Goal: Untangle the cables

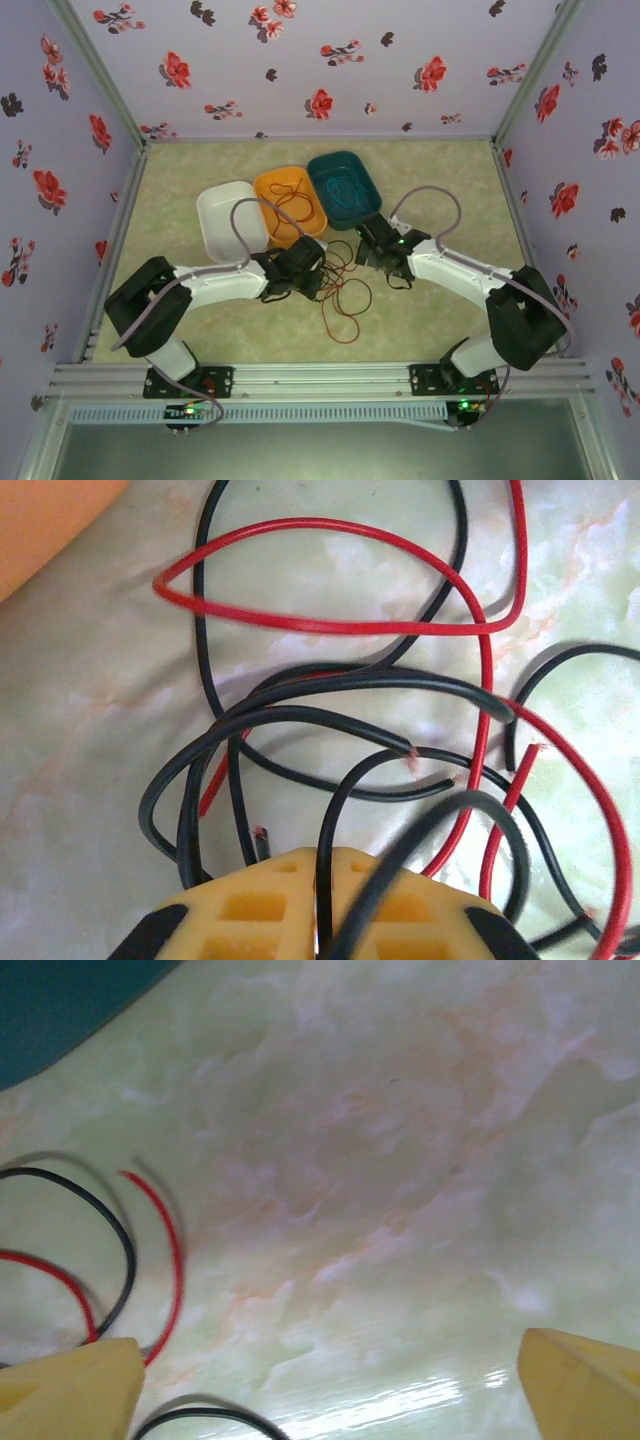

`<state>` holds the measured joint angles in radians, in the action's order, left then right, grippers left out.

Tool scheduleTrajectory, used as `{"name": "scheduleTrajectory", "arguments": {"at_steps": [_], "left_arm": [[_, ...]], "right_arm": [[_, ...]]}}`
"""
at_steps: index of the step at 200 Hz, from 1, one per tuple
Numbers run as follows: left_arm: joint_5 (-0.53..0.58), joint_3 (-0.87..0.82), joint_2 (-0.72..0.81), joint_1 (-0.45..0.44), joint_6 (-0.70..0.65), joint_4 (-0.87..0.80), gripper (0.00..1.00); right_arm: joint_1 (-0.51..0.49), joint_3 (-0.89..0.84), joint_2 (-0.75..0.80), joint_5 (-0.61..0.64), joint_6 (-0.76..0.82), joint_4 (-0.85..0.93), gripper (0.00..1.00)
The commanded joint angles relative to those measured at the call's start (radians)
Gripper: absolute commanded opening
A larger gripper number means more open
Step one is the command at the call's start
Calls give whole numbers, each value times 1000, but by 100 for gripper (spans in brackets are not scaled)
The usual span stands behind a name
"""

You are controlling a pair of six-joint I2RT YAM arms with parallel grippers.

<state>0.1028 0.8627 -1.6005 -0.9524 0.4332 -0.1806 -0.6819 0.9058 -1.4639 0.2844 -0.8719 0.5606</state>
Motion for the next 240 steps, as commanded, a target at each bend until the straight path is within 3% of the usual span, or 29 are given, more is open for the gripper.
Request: {"name": "scheduleTrajectory", "arguments": {"at_steps": [1, 47, 78, 121, 167, 240], "left_arm": [[-7, -31, 45, -9, 48, -6, 21], [25, -61, 86, -8, 85, 42, 47], [64, -86, 135, -8, 95, 44, 56], [201, -136, 278, -3, 122, 50, 78], [299, -168, 361, 19, 121, 56, 99], [340, -157, 369, 32, 101, 59, 100]], "right_arm": [[-12, 41, -26, -76, -9, -56, 89], [-14, 81, -85, -148, -48, -76, 66], [-15, 117, -151, -171, -46, -65, 53], [-19, 145, -207, -224, -85, -67, 50], [-19, 165, -254, -200, -82, -40, 47], [-9, 268, -335, -55, 49, 4, 40]]}}
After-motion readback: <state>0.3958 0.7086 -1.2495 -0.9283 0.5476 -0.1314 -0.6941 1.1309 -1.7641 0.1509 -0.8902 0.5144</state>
